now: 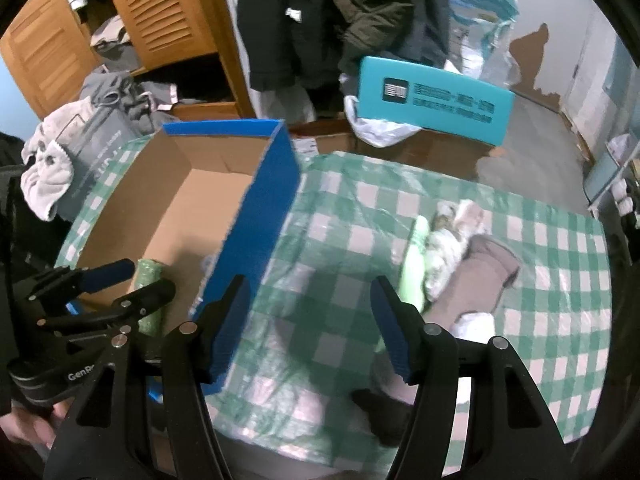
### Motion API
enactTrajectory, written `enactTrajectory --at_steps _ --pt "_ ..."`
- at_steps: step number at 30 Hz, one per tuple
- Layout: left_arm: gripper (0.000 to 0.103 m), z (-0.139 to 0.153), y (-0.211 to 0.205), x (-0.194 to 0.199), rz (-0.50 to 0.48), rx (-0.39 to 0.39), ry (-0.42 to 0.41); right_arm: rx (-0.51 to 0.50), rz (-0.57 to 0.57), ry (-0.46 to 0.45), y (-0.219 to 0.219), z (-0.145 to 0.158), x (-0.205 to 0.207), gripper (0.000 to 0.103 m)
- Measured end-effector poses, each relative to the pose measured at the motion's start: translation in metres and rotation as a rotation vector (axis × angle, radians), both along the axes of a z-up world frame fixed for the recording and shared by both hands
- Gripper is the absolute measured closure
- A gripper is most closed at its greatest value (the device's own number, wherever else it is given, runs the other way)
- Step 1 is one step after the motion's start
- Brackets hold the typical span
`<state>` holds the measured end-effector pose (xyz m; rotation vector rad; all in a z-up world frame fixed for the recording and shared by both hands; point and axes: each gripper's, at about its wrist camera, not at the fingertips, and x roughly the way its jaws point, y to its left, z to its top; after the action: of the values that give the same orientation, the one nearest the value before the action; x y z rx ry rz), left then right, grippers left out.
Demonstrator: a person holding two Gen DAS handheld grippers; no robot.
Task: Organize soft objects
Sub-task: 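Move the right tool back to the pile and grasp the light-blue sock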
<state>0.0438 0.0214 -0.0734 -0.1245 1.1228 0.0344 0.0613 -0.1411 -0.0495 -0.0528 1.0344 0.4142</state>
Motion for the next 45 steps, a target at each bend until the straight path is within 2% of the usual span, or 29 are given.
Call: enactTrajectory --at_steps 17,19,25,37,45 --pt "0.048 -0.006 -0.068 0.010 -0.129 0.043 0.027 -0.010 -0.143 0.010 -0.085 -0.016 -0.001 0.039" --pt "0.041 -0.007 -0.076 0.010 -0.136 0.067 0.023 -0.009 -0.159 0.016 -0.094 -0.019 -0.001 0.039" --pt "0.041 -0.010 -0.096 0.014 -0.179 0.070 0.027 -0.009 -0.208 0.038 -0.120 -0.032 0.002 0.039" --pt "0.041 -0.030 -0.129 0.023 -0.229 0.095 0.065 -0.013 -0.239 0.108 -0.142 -0.064 0.011 0.039" --pt "0.041 -0.056 -0.141 0.032 -0.237 0.083 0.110 -0.013 -0.233 0.165 -0.144 -0.091 0.018 0.039"
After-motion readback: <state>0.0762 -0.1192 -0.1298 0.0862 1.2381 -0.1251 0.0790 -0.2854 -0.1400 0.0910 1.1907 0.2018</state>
